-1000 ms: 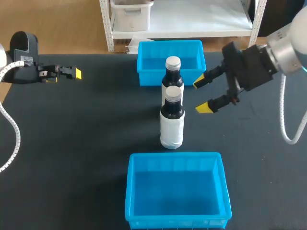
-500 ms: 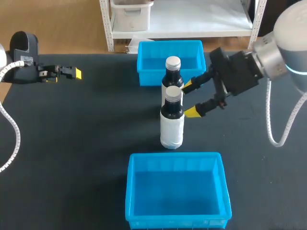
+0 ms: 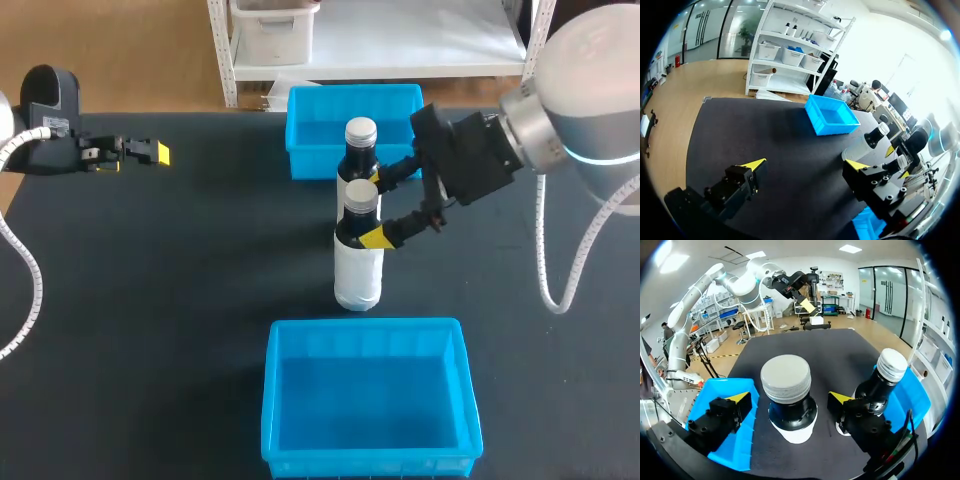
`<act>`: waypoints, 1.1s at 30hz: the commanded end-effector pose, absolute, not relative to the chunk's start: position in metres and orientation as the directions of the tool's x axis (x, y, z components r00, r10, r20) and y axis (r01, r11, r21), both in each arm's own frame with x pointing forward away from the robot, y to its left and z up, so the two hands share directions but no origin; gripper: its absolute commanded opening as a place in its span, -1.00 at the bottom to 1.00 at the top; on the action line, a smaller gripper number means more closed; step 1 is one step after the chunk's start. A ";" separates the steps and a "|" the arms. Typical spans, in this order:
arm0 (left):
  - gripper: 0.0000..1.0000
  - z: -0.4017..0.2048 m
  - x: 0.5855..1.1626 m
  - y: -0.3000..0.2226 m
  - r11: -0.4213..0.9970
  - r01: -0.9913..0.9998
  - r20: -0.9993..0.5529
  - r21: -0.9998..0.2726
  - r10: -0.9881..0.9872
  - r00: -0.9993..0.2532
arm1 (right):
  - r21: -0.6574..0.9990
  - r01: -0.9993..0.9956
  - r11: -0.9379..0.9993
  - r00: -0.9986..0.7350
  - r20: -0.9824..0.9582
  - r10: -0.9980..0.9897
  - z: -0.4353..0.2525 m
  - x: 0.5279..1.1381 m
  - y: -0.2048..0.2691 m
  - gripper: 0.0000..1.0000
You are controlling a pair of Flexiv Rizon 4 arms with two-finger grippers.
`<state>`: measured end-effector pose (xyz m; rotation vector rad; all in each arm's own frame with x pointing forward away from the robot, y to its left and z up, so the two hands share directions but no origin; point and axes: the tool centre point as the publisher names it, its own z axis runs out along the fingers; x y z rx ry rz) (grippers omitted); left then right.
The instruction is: Pick up the bottle, and place it in the far bin if it is heavy, or in the near bin if it is light.
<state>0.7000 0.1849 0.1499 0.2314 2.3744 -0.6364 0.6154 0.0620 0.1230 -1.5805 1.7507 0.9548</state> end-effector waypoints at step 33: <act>1.00 0.150 0.700 0.185 0.866 0.321 -0.642 -0.383 0.000 -0.767 | 0.121 -0.992 0.035 -0.118 -0.802 -0.586 0.117 0.620 0.075 0.47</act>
